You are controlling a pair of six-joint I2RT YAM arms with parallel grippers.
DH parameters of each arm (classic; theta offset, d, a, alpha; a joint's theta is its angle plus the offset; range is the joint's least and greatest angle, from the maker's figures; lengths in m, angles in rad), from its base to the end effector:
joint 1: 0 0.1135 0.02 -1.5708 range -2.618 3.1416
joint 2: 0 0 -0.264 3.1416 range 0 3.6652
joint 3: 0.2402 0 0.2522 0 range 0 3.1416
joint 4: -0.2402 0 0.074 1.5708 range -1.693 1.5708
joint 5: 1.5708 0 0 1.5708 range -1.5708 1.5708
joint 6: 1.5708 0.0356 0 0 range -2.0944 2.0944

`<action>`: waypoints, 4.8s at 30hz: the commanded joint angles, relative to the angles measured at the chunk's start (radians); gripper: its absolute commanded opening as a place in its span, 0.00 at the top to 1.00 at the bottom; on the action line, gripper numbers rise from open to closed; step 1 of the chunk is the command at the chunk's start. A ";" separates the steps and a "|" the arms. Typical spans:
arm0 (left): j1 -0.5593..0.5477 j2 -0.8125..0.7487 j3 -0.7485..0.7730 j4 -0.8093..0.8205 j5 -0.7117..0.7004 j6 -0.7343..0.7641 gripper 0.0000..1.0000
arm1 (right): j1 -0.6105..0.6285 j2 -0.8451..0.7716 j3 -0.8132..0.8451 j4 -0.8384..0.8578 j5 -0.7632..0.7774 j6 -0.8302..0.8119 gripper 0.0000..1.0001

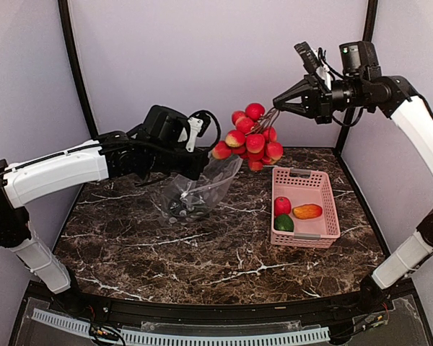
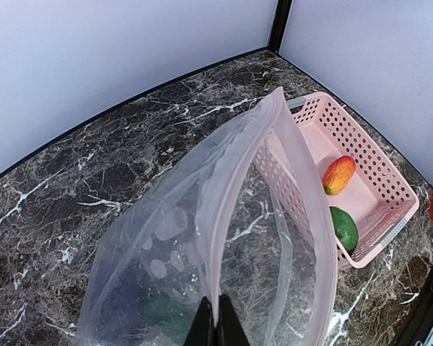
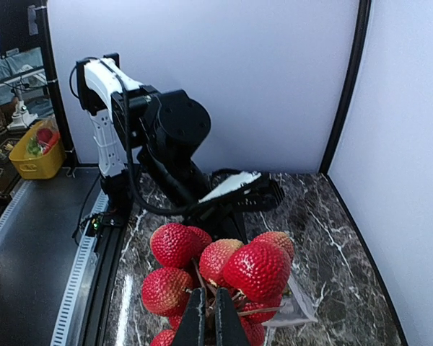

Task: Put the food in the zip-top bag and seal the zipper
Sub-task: Place the fake fruit in the zipper food storage bag.

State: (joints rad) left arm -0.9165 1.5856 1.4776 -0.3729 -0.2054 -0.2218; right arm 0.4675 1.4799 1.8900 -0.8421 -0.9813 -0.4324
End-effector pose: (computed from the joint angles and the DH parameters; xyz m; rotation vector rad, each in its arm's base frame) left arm 0.2312 -0.2895 0.3604 0.5841 1.9941 -0.4975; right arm 0.2384 0.1535 0.4898 -1.3532 1.3694 0.9935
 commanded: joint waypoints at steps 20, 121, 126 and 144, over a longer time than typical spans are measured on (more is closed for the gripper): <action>-0.002 -0.182 -0.113 0.250 0.217 -0.110 0.99 | 0.006 0.058 -0.125 0.423 -0.343 0.249 1.00; 0.011 -0.061 -0.178 0.302 0.196 -0.298 0.99 | 0.325 0.045 -0.236 0.129 0.115 -0.180 1.00; 0.015 -0.065 -0.178 0.297 0.195 -0.297 0.99 | 0.328 0.035 -0.262 0.128 0.105 -0.195 1.00; 0.021 -0.116 -0.203 0.293 0.243 -0.299 0.99 | 0.320 0.087 -0.358 0.431 0.616 -0.053 1.00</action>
State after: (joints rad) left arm -0.9005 1.5200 1.3033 -0.0834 0.0273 -0.5274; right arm 0.7872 1.5543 1.5269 -0.5285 -0.4953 -0.5358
